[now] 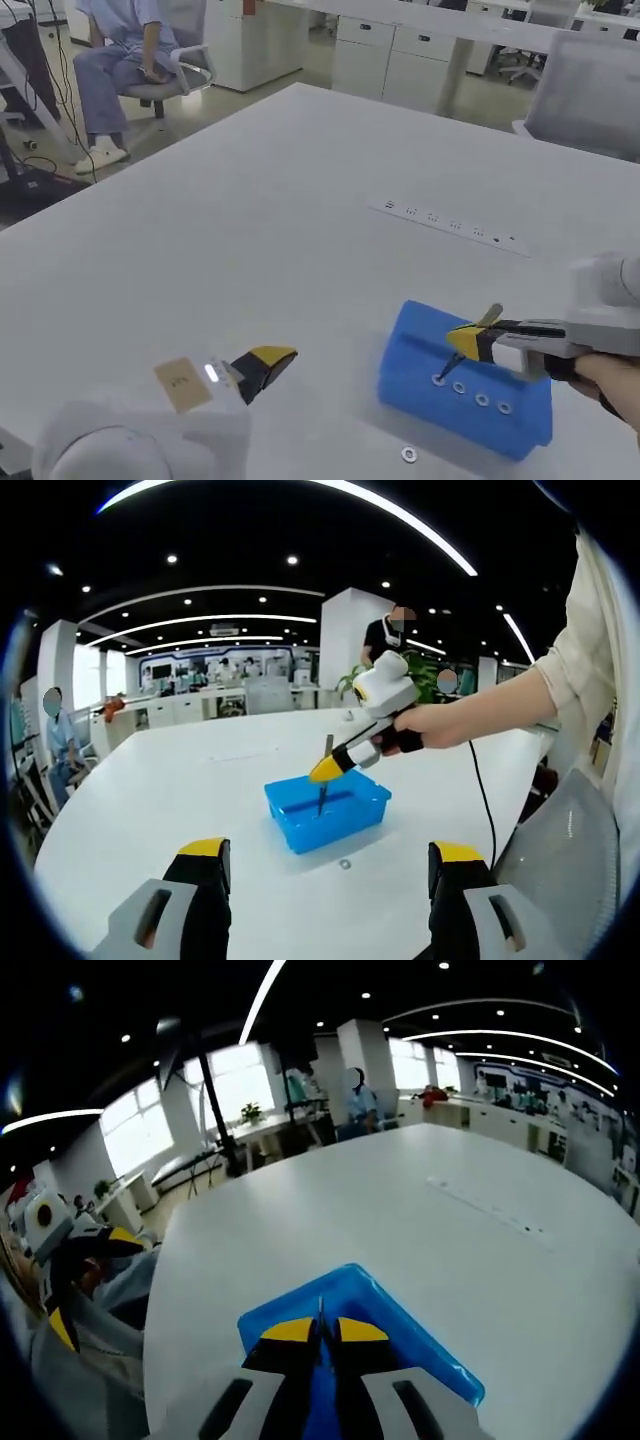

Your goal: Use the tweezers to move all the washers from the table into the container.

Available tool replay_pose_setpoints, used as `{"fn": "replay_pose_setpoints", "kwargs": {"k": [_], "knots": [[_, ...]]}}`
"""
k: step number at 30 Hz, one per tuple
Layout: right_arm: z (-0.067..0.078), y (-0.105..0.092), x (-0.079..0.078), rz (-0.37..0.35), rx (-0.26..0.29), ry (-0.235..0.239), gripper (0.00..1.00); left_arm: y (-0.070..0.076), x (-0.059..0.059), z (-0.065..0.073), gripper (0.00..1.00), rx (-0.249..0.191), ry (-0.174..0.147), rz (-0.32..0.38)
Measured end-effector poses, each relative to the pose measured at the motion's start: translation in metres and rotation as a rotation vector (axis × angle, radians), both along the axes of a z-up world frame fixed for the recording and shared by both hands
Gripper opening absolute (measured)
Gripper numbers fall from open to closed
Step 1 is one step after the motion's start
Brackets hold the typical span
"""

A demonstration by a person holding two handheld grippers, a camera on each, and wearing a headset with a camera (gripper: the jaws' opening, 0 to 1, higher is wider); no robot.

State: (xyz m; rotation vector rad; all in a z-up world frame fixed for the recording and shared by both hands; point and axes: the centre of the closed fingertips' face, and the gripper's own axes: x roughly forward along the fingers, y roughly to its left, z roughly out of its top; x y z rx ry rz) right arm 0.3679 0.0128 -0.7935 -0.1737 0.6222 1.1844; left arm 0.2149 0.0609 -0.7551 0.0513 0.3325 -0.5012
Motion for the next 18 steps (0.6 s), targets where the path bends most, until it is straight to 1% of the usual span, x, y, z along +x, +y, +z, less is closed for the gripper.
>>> {"fn": "replay_pose_setpoints", "kwargs": {"k": [4, 8, 9, 12, 15, 18], "knots": [[0.013, -0.003, -0.005, -0.009, 0.042, -0.004, 0.03, 0.0, 0.0, 0.0, 0.82, 0.0, 0.0, -0.001], [0.029, -0.001, -0.013, -0.016, 0.105, 0.0, 0.03, -0.001, 0.0, 0.0, 0.82, 0.001, 0.001, -0.002], [0.031, -0.001, -0.014, -0.016, 0.113, 0.001, 0.03, -0.001, 0.0, 0.0, 0.82, 0.001, 0.002, -0.003], [0.039, 0.004, -0.026, 0.005, 0.148, 0.012, 0.03, -0.001, 0.0, 0.0, 0.82, 0.001, 0.001, -0.004], [0.042, 0.008, -0.038, 0.032, 0.169, 0.03, 0.03, -0.001, 0.0, -0.001, 0.82, 0.003, 0.001, -0.005], [0.037, 0.013, -0.051, 0.064, 0.171, 0.052, 0.03, -0.001, -0.001, -0.001, 0.82, 0.003, 0.003, -0.003]]}}
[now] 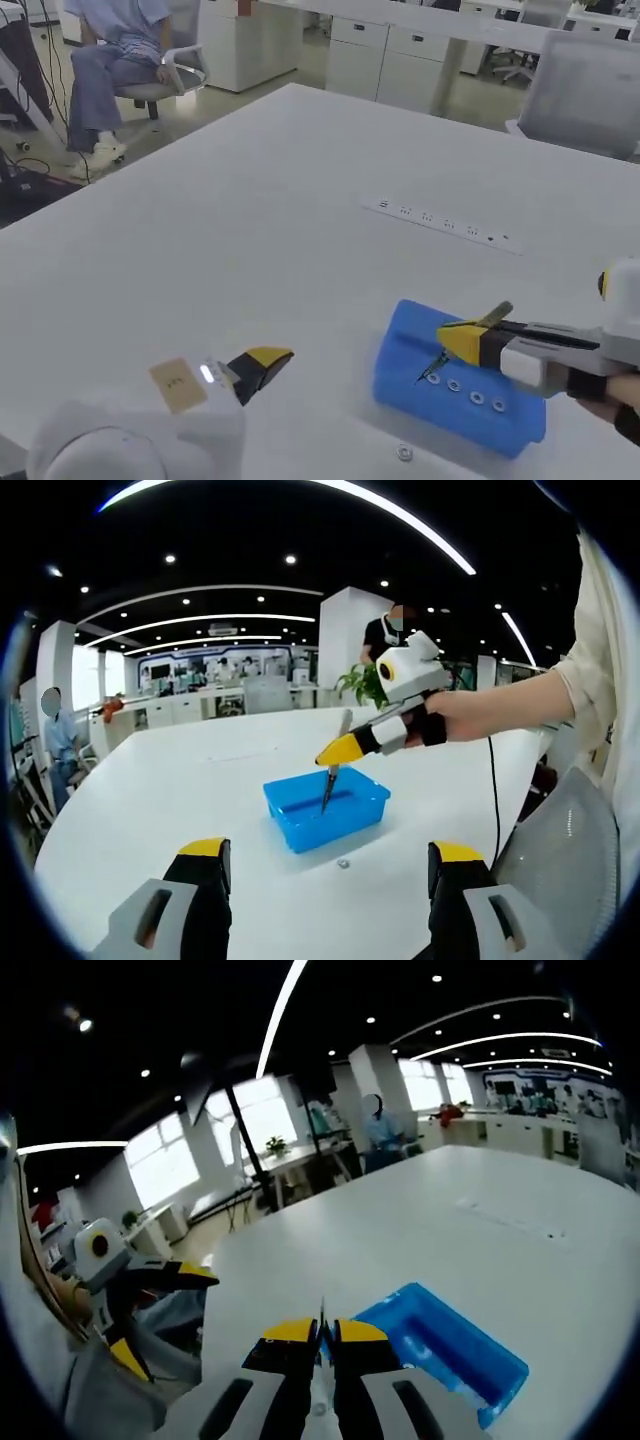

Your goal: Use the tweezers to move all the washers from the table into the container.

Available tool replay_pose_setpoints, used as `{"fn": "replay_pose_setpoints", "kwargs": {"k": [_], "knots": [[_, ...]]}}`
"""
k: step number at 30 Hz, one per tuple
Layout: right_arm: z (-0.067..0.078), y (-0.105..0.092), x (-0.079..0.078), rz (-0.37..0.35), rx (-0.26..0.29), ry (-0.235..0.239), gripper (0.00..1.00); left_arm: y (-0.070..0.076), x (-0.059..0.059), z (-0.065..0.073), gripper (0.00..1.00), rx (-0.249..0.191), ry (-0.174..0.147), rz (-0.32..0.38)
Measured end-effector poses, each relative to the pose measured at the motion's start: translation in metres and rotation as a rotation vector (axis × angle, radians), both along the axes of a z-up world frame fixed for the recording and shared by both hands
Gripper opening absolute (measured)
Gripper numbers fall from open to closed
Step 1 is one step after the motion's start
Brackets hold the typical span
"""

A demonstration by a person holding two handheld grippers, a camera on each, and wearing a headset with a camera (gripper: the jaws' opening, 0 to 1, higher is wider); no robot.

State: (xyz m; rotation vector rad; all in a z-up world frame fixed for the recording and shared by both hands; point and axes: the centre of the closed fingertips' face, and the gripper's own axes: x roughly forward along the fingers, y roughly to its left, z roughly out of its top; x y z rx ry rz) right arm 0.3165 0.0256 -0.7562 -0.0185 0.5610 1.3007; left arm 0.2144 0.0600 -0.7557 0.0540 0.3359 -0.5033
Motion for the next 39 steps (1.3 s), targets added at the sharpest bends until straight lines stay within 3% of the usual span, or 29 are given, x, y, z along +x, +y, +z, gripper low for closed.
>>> {"fn": "replay_pose_setpoints", "kwargs": {"k": [5, 15, 27, 29, 32, 39], "knots": [[-0.017, 0.004, -0.013, 0.036, -0.032, 0.025, 0.03, 0.0, 0.0, 0.0, 0.82, 0.001, 0.0, -0.001], [-0.049, 0.001, -0.022, 0.066, -0.113, 0.055, 0.03, -0.001, 0.0, 0.0, 0.82, -0.002, 0.002, -0.003], [-0.064, 0.001, -0.029, 0.106, -0.161, 0.053, 0.03, -0.001, 0.0, 0.0, 0.82, 0.0, 0.006, -0.007], [-0.067, 0.0, -0.03, 0.127, -0.19, 0.025, 0.03, -0.002, 0.0, 0.0, 0.82, 0.001, 0.008, -0.009], [-0.065, 0.002, -0.034, 0.147, -0.19, 0.007, 0.03, -0.002, 0.0, -0.001, 0.82, 0.004, 0.009, -0.011], [-0.066, 0.007, -0.051, 0.251, -0.224, -0.107, 0.04, -0.002, 0.0, -0.001, 0.82, 0.005, 0.01, -0.014]]}}
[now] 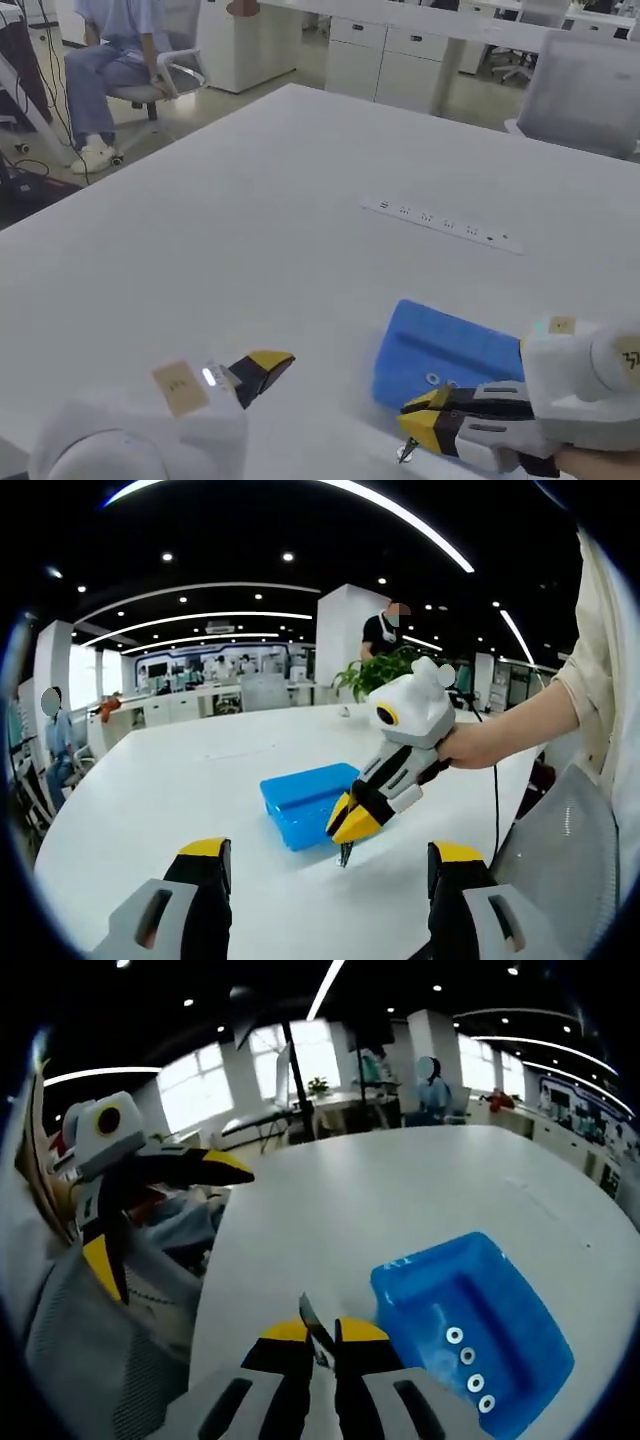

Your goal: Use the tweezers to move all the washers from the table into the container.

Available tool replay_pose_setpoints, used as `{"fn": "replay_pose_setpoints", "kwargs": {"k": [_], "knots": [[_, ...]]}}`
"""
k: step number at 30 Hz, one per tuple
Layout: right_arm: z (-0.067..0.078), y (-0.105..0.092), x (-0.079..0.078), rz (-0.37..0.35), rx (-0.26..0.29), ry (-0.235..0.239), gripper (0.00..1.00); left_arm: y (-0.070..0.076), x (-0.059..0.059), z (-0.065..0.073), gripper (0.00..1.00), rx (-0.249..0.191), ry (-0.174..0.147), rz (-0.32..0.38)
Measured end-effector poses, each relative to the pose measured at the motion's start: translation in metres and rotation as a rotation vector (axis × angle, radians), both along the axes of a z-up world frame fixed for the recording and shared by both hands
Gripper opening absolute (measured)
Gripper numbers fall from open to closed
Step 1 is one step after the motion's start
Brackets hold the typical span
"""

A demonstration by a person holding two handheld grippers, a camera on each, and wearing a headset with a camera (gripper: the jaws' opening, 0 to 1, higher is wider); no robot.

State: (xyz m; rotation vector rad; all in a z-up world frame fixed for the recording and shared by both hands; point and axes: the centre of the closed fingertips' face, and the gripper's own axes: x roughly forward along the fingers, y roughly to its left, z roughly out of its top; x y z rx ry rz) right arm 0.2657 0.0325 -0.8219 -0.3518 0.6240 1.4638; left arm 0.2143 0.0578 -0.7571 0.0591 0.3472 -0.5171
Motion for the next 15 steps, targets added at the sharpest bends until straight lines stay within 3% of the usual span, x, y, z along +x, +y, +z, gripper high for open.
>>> {"fn": "replay_pose_setpoints", "kwargs": {"k": [2, 6, 10, 11, 15], "knots": [[0.0, 0.001, -0.002, 0.013, 0.001, -0.028, 0.04, 0.0, 0.0, -0.001, 0.82, 0.001, 0.001, 0.0], [-0.001, 0.001, 0.002, -0.02, 0.026, -0.024, 0.03, 0.0, 0.0, -0.001, 0.82, 0.001, 0.003, -0.002], [0.0, 0.0, 0.001, -0.041, 0.044, -0.067, 0.02, 0.0, 0.0, -0.001, 0.82, 0.001, 0.003, -0.004], [0.0, 0.0, 0.003, -0.059, 0.057, -0.062, 0.02, 0.0, 0.0, -0.001, 0.82, 0.001, 0.003, -0.004], [0.001, -0.005, 0.017, -0.202, 0.106, 0.059, 0.02, -0.001, -0.001, -0.001, 0.82, -0.001, 0.005, -0.008]]}}
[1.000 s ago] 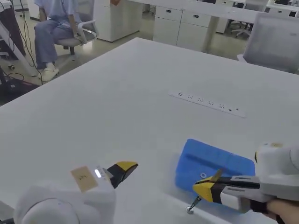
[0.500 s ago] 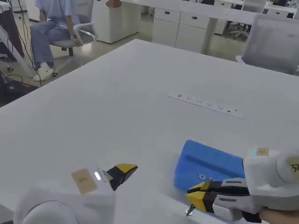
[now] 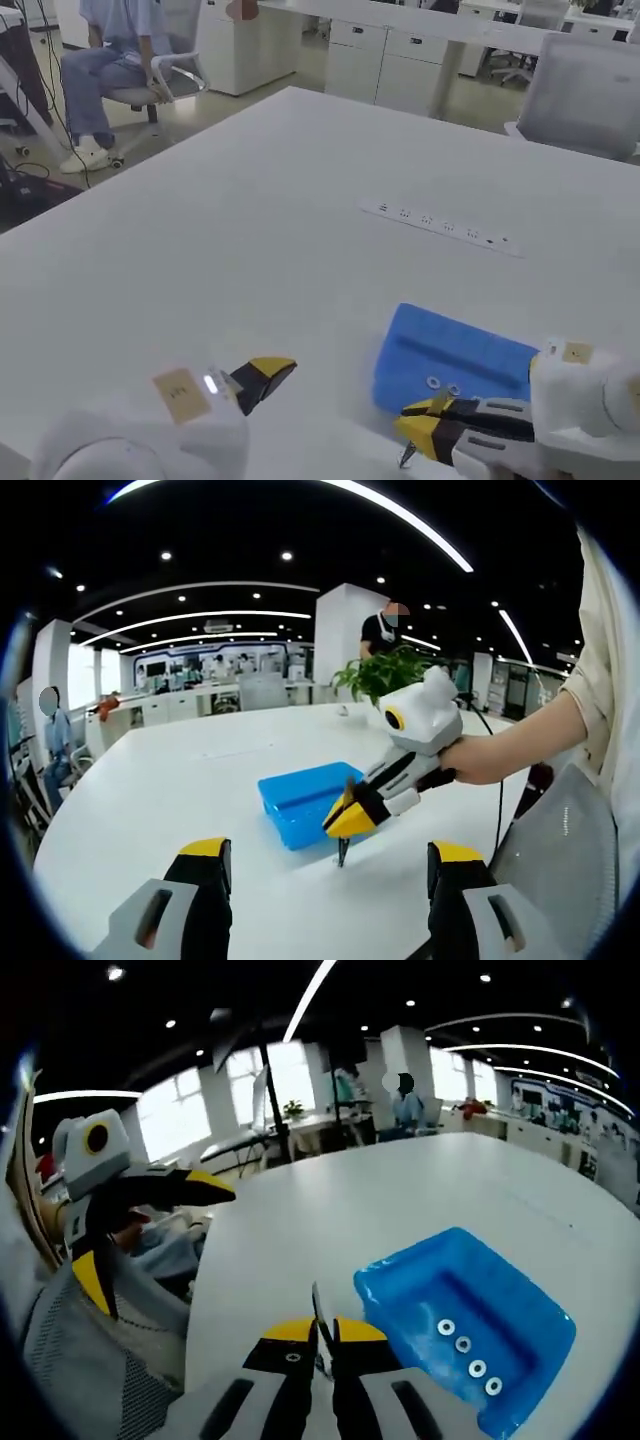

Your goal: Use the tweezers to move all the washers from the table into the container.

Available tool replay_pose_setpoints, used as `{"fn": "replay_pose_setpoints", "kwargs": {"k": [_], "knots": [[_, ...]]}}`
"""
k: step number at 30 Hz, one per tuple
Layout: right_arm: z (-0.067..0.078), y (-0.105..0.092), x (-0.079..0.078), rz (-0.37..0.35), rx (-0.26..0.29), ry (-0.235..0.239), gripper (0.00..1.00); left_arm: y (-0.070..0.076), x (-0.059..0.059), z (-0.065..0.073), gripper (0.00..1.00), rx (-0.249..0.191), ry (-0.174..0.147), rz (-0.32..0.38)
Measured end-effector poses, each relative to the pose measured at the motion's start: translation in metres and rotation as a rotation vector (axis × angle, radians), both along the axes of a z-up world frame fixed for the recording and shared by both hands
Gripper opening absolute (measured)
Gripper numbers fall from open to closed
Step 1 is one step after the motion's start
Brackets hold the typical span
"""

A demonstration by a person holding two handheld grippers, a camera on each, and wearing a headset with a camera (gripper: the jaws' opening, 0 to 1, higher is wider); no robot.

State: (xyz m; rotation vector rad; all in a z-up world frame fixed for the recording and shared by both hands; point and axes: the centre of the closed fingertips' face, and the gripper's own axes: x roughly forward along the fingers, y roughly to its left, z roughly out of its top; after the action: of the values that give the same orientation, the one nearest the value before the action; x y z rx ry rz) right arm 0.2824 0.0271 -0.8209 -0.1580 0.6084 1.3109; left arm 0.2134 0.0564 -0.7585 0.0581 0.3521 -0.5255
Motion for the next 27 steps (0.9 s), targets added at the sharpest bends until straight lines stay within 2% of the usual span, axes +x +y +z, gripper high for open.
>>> {"fn": "replay_pose_setpoints", "kwargs": {"k": [2, 4, 7, 11, 14, 15, 23, 27], "knots": [[0.001, -0.003, 0.006, -0.045, 0.02, 0.039, 0.02, -0.001, 0.0, -0.001, 0.82, 0.003, 0.003, -0.005], [0.008, -0.005, 0.009, -0.088, 0.064, 0.107, 0.02, -0.001, -0.001, -0.001, 0.81, 0.005, 0.003, -0.008], [0.027, -0.007, 0.016, -0.136, 0.157, 0.162, 0.02, -0.002, -0.001, -0.001, 0.81, 0.006, 0.003, -0.009], [0.042, -0.01, 0.021, -0.155, 0.197, 0.161, 0.02, -0.001, -0.001, -0.001, 0.81, 0.006, 0.003, -0.004], [0.054, -0.011, 0.03, -0.176, 0.253, 0.164, 0.02, -0.001, 0.0, -0.002, 0.81, 0.009, 0.01, -0.003], [0.056, -0.011, 0.034, -0.181, 0.257, 0.159, 0.02, -0.001, 0.0, -0.004, 0.81, 0.014, 0.016, -0.006], [0.06, -0.001, 0.068, -0.22, 0.265, 0.132, 0.02, -0.003, -0.002, -0.007, 0.8, 0.035, 0.024, -0.022], [0.055, -0.001, 0.083, -0.246, 0.255, 0.128, 0.02, -0.002, -0.001, -0.007, 0.8, 0.039, 0.023, -0.015]]}}
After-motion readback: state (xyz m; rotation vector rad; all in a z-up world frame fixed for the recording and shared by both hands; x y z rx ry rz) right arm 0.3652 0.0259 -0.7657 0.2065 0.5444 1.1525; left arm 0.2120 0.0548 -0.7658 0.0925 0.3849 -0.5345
